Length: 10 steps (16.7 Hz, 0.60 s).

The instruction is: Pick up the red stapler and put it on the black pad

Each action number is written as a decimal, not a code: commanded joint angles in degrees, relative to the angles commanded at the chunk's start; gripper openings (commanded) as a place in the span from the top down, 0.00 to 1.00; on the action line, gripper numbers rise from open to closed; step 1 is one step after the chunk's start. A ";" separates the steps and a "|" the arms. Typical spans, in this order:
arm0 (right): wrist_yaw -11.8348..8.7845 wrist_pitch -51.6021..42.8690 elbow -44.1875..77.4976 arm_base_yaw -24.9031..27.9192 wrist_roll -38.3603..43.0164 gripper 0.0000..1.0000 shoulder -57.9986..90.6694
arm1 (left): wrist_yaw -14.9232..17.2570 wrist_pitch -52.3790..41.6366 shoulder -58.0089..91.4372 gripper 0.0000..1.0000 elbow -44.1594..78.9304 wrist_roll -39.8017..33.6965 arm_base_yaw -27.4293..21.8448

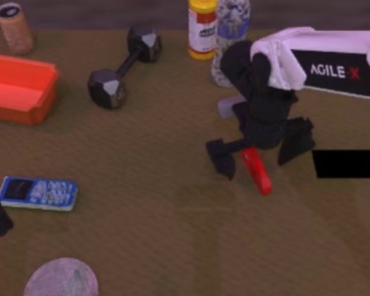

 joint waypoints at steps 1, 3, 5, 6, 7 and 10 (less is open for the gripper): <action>0.00 0.00 0.00 0.00 0.00 0.00 0.00 | 0.00 0.00 0.00 0.00 0.00 0.00 0.00; 0.00 0.00 0.00 0.00 0.00 0.08 0.00 | 0.00 0.00 0.00 0.00 0.00 0.00 0.00; 0.00 0.00 0.00 0.00 0.00 0.23 0.00 | 0.00 0.00 0.00 0.00 0.00 0.00 0.00; 0.00 0.00 0.00 0.00 0.00 0.30 0.00 | 0.00 0.00 0.00 0.00 0.00 0.00 0.00; 0.00 0.00 0.00 0.00 0.00 0.38 0.00 | 0.00 0.00 0.00 0.00 0.00 0.00 0.00; 0.00 0.00 0.00 0.00 0.00 0.60 0.00 | 0.00 0.00 0.00 0.00 0.00 0.00 0.00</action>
